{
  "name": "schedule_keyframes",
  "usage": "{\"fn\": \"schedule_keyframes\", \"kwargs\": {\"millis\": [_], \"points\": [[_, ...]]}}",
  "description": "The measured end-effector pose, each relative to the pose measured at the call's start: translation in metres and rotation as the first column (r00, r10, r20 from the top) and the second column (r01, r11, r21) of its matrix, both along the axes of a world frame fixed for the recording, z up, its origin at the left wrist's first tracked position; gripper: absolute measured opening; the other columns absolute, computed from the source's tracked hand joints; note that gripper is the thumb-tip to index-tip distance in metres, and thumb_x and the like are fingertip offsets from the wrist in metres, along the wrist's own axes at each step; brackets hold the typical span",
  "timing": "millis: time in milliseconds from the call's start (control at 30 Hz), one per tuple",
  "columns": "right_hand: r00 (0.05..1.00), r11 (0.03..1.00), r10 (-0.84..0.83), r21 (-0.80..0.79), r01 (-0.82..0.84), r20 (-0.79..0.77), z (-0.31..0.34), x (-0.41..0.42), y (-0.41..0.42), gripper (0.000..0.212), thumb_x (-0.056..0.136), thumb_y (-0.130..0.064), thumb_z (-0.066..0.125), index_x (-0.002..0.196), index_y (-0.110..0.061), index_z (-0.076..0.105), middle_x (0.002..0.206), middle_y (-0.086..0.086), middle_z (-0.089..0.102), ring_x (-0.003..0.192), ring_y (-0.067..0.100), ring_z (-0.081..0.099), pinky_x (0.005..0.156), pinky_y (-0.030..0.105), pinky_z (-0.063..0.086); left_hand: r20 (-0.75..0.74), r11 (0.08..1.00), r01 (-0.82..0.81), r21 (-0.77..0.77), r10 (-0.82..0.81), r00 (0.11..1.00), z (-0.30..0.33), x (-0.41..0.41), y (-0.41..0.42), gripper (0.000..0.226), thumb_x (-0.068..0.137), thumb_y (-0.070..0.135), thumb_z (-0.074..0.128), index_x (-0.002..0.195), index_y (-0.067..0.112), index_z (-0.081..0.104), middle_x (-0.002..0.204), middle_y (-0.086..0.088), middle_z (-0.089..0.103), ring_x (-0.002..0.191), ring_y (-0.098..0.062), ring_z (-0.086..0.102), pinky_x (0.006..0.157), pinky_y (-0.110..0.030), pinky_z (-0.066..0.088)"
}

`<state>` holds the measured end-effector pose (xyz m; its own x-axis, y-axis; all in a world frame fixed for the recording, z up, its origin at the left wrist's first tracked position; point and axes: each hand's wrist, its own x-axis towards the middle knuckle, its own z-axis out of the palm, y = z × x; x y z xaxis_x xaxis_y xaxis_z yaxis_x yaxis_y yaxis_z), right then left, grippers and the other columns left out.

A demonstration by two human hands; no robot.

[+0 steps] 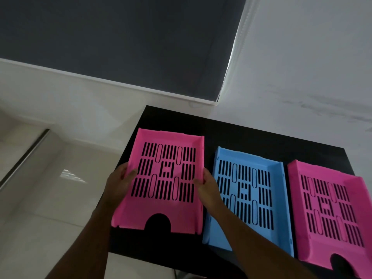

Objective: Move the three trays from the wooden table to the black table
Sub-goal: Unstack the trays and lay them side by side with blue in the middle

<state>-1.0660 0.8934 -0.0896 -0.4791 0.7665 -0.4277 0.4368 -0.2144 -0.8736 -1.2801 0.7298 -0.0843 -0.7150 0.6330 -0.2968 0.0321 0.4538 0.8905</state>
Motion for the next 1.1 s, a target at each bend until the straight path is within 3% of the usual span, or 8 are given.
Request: {"fn": "schedule_keyframes", "kwargs": {"millis": [100,433,567,667,767,833,1000,1100], "points": [[1.000,1.000,0.003,-0.029,-0.002,0.030,-0.001,-0.005,-0.003,0.036,0.098,-0.008,0.052,0.133,-0.020,0.055,0.110,-0.002,0.071,0.094,0.013,0.071,0.074,0.025,0.058,-0.011,1.000,0.027,-0.005,-0.027,1.000,-0.009,-0.003,-0.001,0.032,0.100,0.030,0.053,0.124,0.013,0.064,0.106,-0.008,0.074,0.089,-0.025,0.074,0.080,-0.047,0.061],[0.993,1.000,0.009,0.003,-0.010,0.116,-0.011,-0.007,-0.003,0.038,0.098,-0.008,0.052,0.134,-0.021,0.052,0.106,-0.003,0.071,0.083,0.012,0.071,0.066,0.023,0.060,-0.035,0.996,0.072,-0.052,-0.074,0.997,-0.028,-0.002,0.007,0.029,0.101,0.022,0.051,0.124,0.007,0.059,0.102,-0.010,0.070,0.084,-0.024,0.072,0.073,-0.040,0.062],[0.995,0.995,0.013,0.099,-0.023,0.100,-0.006,-0.003,0.000,0.033,0.096,-0.006,0.052,0.125,-0.022,0.059,0.101,0.000,0.072,0.085,0.017,0.073,0.066,0.024,0.059,-0.148,0.990,0.029,-0.139,-0.050,0.988,-0.027,0.003,0.014,0.054,0.098,0.026,0.056,0.147,0.012,0.040,0.140,-0.013,0.055,0.099,-0.023,0.069,0.080,-0.038,0.060],[0.998,0.990,0.002,0.139,-0.012,0.069,0.004,0.009,0.004,0.029,0.098,-0.003,0.051,0.123,-0.015,0.061,0.106,-0.005,0.069,0.092,0.009,0.066,0.083,0.032,0.053,-0.240,0.988,0.018,-0.154,-0.055,0.969,-0.025,0.015,0.026,0.069,0.096,0.032,0.059,0.155,0.018,0.027,0.165,-0.015,0.023,0.138,-0.043,0.045,0.108,-0.061,0.043],[0.994,0.979,-0.045,0.202,0.024,0.101,0.010,0.033,0.018,0.049,0.101,-0.003,0.050,0.149,-0.006,0.042,0.144,0.005,0.054,0.136,0.018,0.048,0.113,0.032,0.037,-0.225,0.985,0.124,-0.119,-0.149,0.963,-0.016,0.046,0.045,0.067,0.096,0.036,0.057,0.155,0.020,0.029,0.164,-0.007,0.028,0.150,-0.029,0.029,0.120,-0.051,0.028],[0.990,0.961,-0.101,0.266,0.072,0.096,0.011,0.059,0.029,0.049,0.100,-0.002,0.051,0.149,-0.006,0.043,0.149,0.010,0.051,0.139,0.021,0.048,0.116,0.033,0.036,-0.200,0.973,0.202,-0.110,-0.221,0.955,-0.011,0.075,0.057,0.069,0.097,0.035,0.057,0.156,0.020,0.026,0.165,-0.004,0.027,0.151,-0.024,0.026,0.119,-0.039,0.020],[0.931,0.883,-0.338,0.389,0.262,0.141,0.016,0.146,0.047,0.039,0.099,-0.006,0.055,0.138,-0.010,0.056,0.137,0.011,0.062,0.124,0.024,0.061,0.104,0.033,0.046,-0.074,0.919,0.356,-0.169,-0.372,0.925,-0.016,0.150,0.079,0.082,0.096,0.041,0.057,0.159,0.024,0.009,0.168,-0.001,0.016,0.152,-0.025,0.022,0.119,-0.044,0.021],[0.883,0.831,-0.456,0.409,0.377,0.112,0.015,0.200,0.056,0.025,0.099,-0.011,0.055,0.119,-0.026,0.056,0.105,0.003,0.071,0.085,0.016,0.072,0.064,0.027,0.062,0.012,0.903,0.390,-0.178,-0.394,0.919,-0.026,0.182,0.086,0.090,0.093,0.040,0.062,0.160,0.027,0.004,0.167,-0.005,0.020,0.150,-0.030,0.028,0.118,-0.050,0.027]]}}
